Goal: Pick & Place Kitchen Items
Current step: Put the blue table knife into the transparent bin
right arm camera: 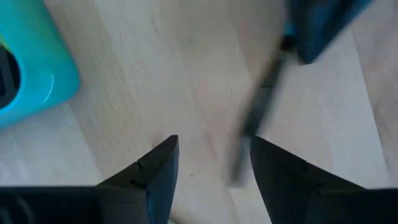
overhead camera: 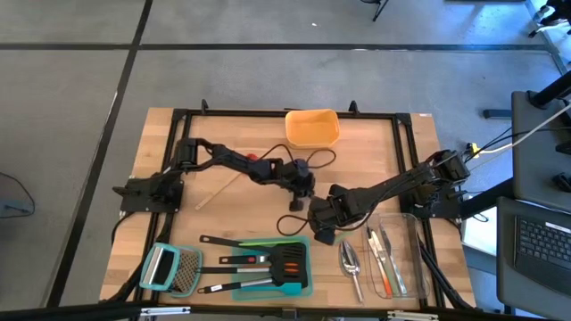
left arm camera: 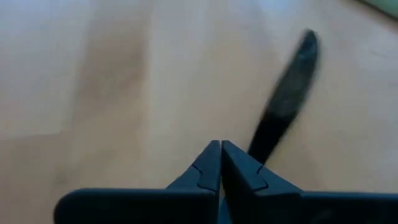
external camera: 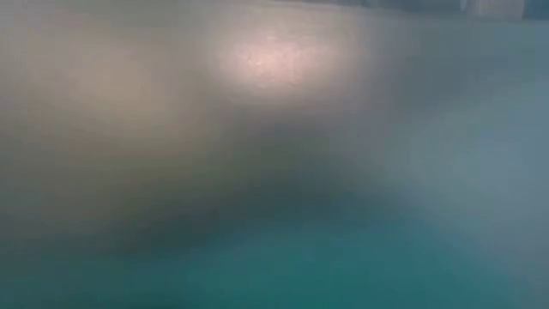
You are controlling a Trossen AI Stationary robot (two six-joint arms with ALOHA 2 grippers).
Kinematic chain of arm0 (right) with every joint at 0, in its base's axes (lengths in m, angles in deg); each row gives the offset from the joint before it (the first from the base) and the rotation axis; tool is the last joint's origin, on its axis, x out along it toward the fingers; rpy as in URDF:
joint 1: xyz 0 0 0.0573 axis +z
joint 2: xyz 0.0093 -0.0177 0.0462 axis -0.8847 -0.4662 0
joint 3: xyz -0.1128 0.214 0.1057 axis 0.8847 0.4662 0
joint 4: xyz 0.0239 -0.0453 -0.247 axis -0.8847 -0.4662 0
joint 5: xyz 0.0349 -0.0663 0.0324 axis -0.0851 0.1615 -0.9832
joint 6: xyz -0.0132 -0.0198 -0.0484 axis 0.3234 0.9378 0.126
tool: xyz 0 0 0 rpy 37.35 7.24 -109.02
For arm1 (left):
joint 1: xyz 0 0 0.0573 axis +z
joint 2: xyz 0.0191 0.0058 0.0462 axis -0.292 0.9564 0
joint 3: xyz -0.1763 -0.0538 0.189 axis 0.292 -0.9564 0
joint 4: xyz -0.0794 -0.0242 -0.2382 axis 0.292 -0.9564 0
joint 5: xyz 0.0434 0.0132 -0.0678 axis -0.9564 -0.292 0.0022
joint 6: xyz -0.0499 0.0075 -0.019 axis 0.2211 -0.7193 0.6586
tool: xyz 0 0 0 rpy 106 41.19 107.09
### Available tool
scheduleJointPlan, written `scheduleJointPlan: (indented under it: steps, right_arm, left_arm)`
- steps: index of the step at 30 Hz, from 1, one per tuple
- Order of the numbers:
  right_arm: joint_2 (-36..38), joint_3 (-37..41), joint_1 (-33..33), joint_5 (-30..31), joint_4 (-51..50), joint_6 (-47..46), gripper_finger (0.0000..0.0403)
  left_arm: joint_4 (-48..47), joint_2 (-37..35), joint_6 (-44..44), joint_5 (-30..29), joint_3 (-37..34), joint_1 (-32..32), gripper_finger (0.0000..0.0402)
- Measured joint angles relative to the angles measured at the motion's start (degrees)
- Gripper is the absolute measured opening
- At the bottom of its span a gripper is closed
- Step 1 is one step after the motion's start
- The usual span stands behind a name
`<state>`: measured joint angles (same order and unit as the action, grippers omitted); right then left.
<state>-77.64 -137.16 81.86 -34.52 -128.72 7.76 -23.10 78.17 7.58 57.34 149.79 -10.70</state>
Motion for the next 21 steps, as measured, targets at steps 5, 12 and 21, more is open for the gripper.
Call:
scheduleJointPlan:
  steps: [5, 12, 21]
  right_arm:
    - [0.0, 0.0, 0.01, 0.05, -0.38, -0.28, 0.0198]
    - [0.0, 0.0, 0.01, 3.64, -0.47, 1.26, 0.0198]
    - [0.0, 0.0, 0.46, 1.27, -0.42, 6.74, 0.0198]
  left_arm:
    - [-5.39, -2.35, -4.06, -1.86, -0.05, -1.3, 0.0043]
    - [-8.26, -5.68, -9.21, -8.83, -0.05, -1.33, 0.0134]
    - [-19.35, -10.68, -17.73, -1.4, -0.01, -1.41, 0.0172]
